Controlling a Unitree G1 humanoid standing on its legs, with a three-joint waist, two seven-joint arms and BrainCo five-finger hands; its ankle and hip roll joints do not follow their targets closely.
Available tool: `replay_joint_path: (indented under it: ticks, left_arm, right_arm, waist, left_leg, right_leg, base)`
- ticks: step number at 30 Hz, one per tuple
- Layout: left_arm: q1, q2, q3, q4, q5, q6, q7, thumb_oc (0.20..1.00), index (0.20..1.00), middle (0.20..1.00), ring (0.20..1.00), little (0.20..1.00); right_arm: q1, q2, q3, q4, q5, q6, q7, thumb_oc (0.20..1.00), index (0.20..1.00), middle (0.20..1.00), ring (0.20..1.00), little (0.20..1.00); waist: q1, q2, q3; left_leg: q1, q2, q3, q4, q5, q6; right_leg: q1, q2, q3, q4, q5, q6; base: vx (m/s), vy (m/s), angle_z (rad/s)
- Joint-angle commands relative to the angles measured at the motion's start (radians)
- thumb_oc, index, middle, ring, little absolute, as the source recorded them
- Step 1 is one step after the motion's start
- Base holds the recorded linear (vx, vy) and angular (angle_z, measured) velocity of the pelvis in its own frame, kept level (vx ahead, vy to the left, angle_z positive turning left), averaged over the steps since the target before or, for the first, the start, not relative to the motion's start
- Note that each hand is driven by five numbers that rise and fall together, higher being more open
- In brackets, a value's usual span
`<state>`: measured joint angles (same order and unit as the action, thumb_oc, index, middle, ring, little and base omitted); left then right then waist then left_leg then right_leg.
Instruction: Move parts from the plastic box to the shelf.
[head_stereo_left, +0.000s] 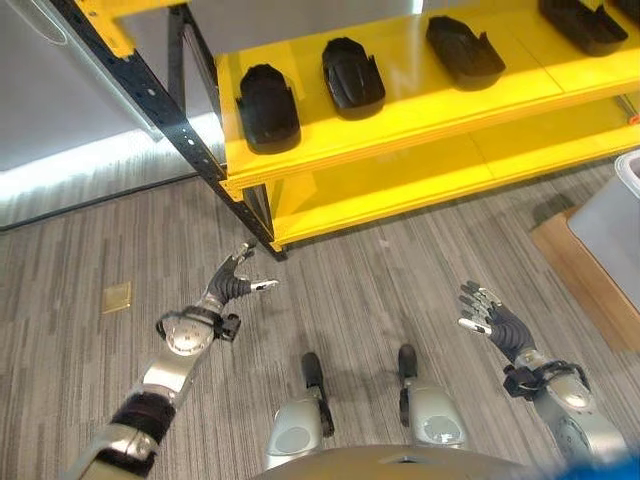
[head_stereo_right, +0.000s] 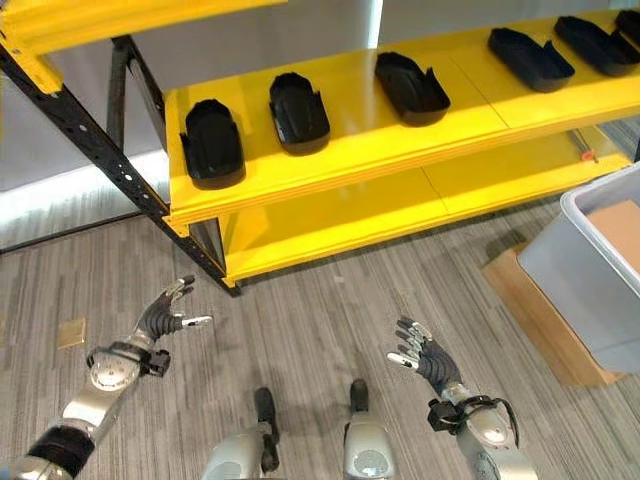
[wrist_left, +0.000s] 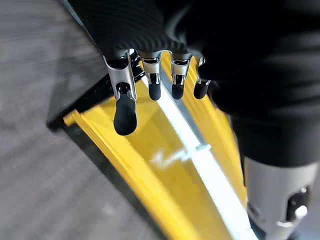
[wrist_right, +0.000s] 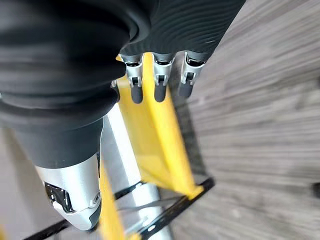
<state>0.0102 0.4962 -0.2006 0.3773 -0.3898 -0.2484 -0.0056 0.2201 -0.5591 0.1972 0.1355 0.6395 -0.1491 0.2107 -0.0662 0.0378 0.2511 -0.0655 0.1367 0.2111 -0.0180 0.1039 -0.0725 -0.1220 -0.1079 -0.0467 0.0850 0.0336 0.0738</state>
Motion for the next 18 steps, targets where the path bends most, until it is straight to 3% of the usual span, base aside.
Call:
replay_joint_path:
  ticks: [1,10,18]
  left_arm:
    - [-0.041,0.022,0.024,-0.068,-0.143,-0.064,-0.058,1.0,1.0,1.0,1.0,1.0]
    - [0.162,-0.06,0.019,-0.255,-0.266,-0.018,-0.139,1.0,1.0,1.0,1.0,1.0]
    - [0.211,-0.075,0.025,-0.292,-0.293,-0.005,-0.148,1.0,1.0,1.0,1.0,1.0]
  right_arm:
    - [-0.02,0.011,0.011,-0.049,-0.03,-0.069,-0.009,1.0,1.0,1.0,1.0,1.0]
    - [-0.027,0.041,0.049,-0.062,-0.042,-0.057,-0.02,1.0,1.0,1.0,1.0,1.0]
    - [-0.004,0.037,0.028,-0.059,-0.045,-0.065,-0.026,1.0,1.0,1.0,1.0,1.0]
  waist:
    - [-0.007,-0.043,-0.051]
    - [0.024,-0.049,-0.141]
    - [0.03,-0.041,-0.132]
  left_leg:
    - [-0.052,0.038,-0.086,0.077,-0.016,-0.025]
    - [0.033,0.037,-0.111,0.067,-0.037,-0.011]
    - [0.032,0.058,-0.154,0.107,-0.028,-0.015]
  right_leg:
    - [0.008,-0.107,-0.003,0.054,-0.017,0.085]
    - [0.11,-0.101,-0.039,0.055,-0.056,0.082]
    - [0.101,-0.069,-0.04,0.177,-0.141,0.046]
  base:
    - [0.07,-0.018,0.06]
    - [0.06,-0.041,0.1]
    - [-0.02,-0.075,0.11]
